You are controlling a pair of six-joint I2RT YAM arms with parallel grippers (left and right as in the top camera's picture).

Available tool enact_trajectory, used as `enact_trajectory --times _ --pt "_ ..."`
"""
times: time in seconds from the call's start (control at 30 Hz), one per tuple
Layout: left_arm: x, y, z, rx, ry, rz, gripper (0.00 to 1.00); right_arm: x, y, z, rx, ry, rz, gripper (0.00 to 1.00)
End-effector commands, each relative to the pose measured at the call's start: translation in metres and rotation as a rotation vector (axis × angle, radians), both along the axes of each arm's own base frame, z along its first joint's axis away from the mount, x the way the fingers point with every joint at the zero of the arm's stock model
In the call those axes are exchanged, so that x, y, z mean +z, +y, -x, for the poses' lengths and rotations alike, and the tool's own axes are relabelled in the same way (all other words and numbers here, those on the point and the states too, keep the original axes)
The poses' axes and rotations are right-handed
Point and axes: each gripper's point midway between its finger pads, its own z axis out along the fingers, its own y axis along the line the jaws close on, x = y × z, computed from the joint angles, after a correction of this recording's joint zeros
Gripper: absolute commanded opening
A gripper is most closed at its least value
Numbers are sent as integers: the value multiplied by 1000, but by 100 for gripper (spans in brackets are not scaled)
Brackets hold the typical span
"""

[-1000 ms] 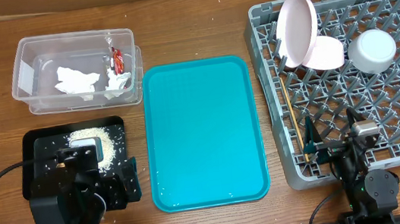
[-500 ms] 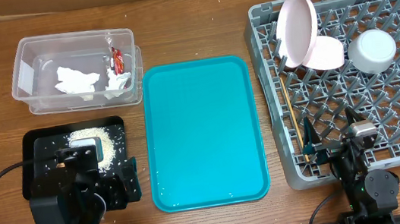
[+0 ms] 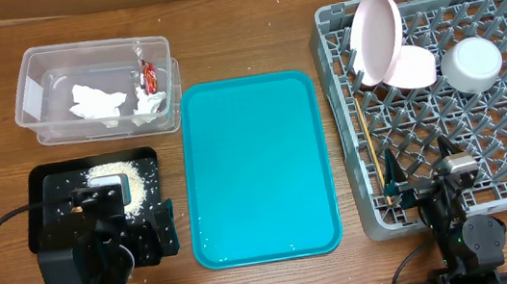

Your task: Sort waste into correct bins and load items into the dishwasher

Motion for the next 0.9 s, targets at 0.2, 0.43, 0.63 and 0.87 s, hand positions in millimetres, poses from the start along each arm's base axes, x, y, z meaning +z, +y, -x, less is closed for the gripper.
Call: enact_trajectory --times 0.2,0.43,0.63,0.87 --pt "-1 3 0 22 2 2 100 -1 -1 0 -3 -6 4 100" --pt "-4 5 6 19 12 -16 100 -1 -1 0 -3 -6 4 100" --pt "-14 12 -2 46 -121 -47 100 -1 -1 0 -3 -6 4 100" --pt "-67 10 -12 59 -238 -13 100 -1 -1 0 -3 -6 4 100"
